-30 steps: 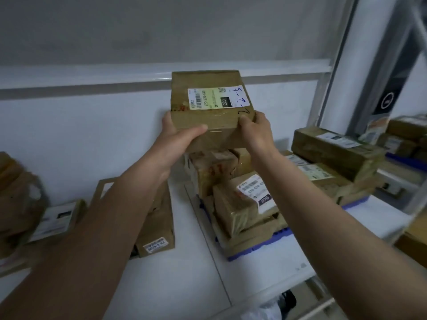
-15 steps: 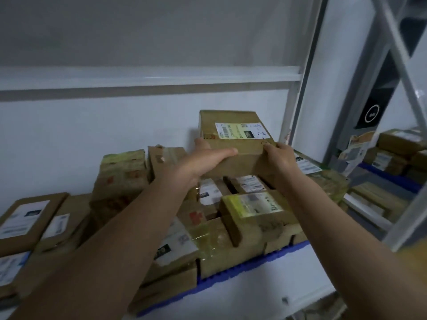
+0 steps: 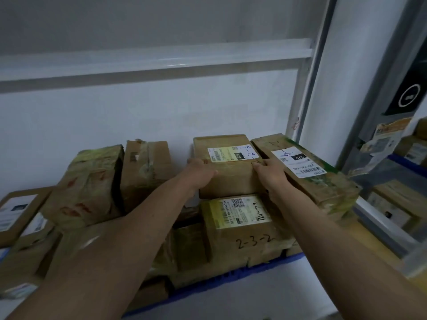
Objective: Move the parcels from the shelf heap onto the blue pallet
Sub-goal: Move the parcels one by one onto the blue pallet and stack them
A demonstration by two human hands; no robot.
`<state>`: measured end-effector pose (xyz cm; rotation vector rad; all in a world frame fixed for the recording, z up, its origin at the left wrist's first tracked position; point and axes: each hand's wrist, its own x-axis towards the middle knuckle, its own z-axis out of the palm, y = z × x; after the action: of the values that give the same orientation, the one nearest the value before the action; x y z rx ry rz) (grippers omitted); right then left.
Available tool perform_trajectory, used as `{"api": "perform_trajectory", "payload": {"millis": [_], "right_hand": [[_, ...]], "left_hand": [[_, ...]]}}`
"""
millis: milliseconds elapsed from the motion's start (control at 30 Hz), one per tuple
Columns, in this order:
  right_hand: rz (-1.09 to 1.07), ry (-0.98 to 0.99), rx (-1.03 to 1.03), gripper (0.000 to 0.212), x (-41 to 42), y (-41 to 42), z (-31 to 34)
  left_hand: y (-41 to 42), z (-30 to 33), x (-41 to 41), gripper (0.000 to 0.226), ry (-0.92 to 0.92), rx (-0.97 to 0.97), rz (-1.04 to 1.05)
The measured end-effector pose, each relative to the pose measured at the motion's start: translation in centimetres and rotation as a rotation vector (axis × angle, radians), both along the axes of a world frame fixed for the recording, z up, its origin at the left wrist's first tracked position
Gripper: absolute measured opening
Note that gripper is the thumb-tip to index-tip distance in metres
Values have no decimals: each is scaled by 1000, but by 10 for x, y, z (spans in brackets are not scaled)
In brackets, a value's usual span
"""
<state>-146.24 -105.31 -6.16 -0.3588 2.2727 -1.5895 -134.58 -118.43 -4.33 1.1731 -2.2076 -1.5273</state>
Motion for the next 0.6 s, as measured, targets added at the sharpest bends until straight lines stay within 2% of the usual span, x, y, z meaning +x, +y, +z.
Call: {"api": "perform_trajectory", "payload": {"millis": [200,367,600], "right_hand": [[37,-16,2,24,-7,1,-12],[59,-22,3,23,-5,-5,-18],[108,23,14,22,3,-19,-17]], "left_hand": [[4,-10,-6,52,-49,-14,5],[3,-6,-4,52,-118,-26,16],[7,1,6,42,-234,-173,-21]]}}
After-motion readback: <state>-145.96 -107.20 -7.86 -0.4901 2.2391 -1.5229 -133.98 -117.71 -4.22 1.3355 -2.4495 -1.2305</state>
